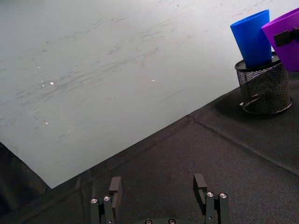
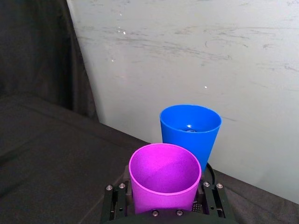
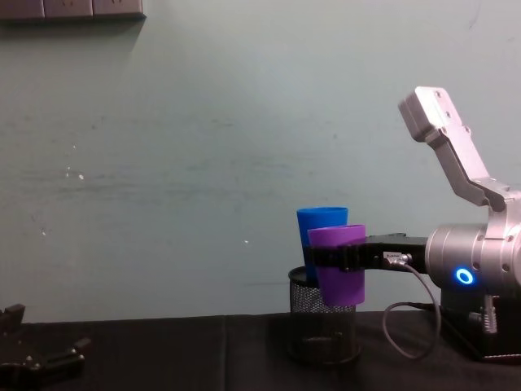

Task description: Pick up one cup with a gripper and tap it against the other cup.

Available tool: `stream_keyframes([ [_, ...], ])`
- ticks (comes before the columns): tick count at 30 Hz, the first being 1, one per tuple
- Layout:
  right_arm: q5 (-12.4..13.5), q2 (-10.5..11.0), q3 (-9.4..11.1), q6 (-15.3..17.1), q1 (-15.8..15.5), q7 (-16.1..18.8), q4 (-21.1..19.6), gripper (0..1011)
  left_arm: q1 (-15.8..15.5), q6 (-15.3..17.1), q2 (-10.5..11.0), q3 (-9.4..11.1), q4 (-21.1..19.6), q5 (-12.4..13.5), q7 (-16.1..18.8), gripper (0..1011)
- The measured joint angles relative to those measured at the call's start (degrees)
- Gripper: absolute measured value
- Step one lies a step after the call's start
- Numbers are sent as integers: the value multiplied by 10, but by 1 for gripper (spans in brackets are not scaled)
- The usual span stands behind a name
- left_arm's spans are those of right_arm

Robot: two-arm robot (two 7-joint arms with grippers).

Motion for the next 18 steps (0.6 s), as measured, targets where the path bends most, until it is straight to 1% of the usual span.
stream_keyframes([
  [18, 0, 0, 0, 0, 0, 0, 0, 734, 0, 0, 0, 0, 0, 0, 0, 1000],
])
